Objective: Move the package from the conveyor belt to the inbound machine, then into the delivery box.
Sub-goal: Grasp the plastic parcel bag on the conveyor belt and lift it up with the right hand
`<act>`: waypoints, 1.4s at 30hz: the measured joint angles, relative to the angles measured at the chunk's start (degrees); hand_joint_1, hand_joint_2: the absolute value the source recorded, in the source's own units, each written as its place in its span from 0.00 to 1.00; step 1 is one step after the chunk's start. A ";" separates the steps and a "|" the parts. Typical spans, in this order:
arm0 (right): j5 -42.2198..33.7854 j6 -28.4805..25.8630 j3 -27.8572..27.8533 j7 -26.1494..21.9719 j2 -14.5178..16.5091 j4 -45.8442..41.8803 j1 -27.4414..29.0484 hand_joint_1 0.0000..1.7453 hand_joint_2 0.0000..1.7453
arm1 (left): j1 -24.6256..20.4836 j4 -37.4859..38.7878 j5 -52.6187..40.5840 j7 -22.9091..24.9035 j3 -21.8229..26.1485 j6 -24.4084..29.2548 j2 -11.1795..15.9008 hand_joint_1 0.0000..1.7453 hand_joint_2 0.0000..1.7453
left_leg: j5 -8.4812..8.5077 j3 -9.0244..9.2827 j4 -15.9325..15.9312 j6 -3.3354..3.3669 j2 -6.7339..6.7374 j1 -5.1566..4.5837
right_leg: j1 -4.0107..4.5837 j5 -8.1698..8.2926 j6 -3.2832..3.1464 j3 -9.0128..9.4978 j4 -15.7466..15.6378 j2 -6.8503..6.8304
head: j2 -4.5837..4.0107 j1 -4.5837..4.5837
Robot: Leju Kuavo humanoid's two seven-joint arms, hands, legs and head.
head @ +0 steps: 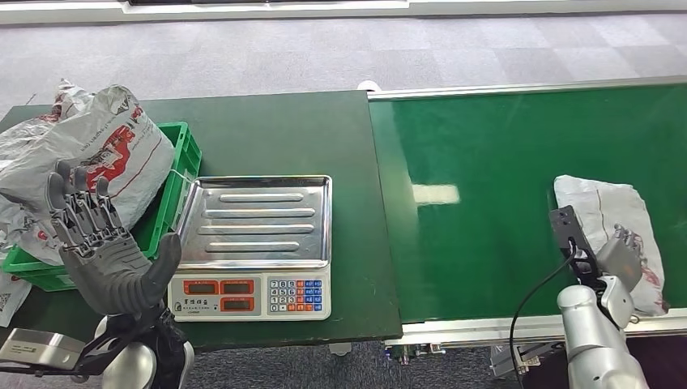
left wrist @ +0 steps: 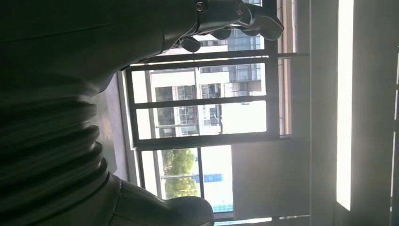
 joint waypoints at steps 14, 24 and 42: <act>0.42 0.58 -0.57 -0.41 -0.01 1.79 -0.79 0.00 1.00 | -0.95 0.07 -0.65 0.00 0.92 -1.63 -0.85 0.00 1.00 | 0.00 0.01 0.00 0.00 0.00 0.00 | 0.00 0.00 0.00 0.00 0.00 0.00 | 0.00 0.00; 0.28 0.59 -0.87 -0.47 -0.01 2.26 -0.68 0.00 1.00 | -1.20 0.33 -0.66 0.00 0.92 -1.76 -0.87 0.00 1.00 | 0.00 0.02 0.00 0.00 0.00 0.00 | 0.00 0.00 0.00 -0.01 0.00 0.00 | 0.00 0.00; 4.04 5.23 -0.98 0.82 0.56 2.27 -0.05 0.00 1.00 | -1.88 0.77 -1.39 0.00 0.92 -1.76 -0.98 0.00 1.00 | 0.00 0.01 0.00 0.00 -0.01 0.00 | 0.00 0.00 0.00 0.00 0.00 0.00 | 0.00 0.00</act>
